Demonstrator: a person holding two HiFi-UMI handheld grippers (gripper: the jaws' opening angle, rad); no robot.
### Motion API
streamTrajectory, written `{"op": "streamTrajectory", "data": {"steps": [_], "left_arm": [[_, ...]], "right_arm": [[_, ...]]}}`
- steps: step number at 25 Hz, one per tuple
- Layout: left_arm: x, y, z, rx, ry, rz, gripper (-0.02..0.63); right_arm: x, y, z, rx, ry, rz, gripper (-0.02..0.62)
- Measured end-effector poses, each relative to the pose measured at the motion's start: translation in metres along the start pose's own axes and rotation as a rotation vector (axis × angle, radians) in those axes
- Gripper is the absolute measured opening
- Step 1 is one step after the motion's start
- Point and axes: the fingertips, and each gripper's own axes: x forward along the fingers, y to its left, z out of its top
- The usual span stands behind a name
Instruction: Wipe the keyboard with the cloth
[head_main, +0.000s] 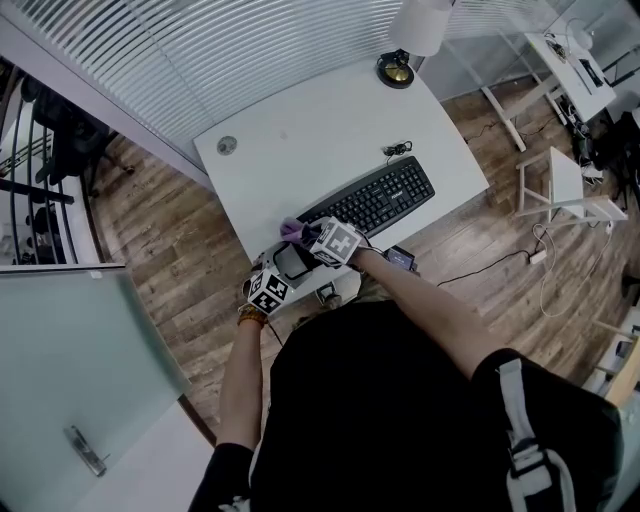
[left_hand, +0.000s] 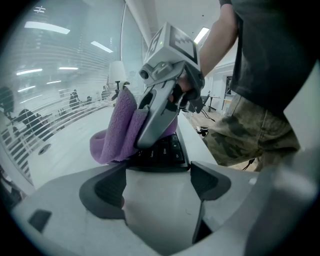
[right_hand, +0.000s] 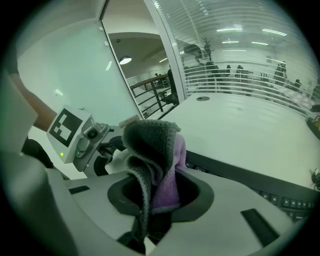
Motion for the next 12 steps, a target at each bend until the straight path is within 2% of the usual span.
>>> {"op": "streamTrajectory", "data": {"steps": [3,5,8,12], "left_arm": [[0.000,0.000,0.000,0.000,-0.001,-0.001,0.397],[0.000,-0.001,0.000,0.000,-0.003,-0.001,0.397],[0.000,0.000,0.000,0.003,-0.001,0.001,0.397],[0.002,0.000,0.004,0.005,-0.007,0.002,0.397]], "right_arm": [[-0.008,0.010,0.005,0.064,-0.072,0.147,0.111],[-0.026,0.011,0.012,0.079,-0.162,0.194,0.114],[-0.062,-0.011,0.013,0.068,-0.270,0.136,0.115],[-0.126,-0.083,-0.008,0.150,-0.361,-0.030,0.115]]}}
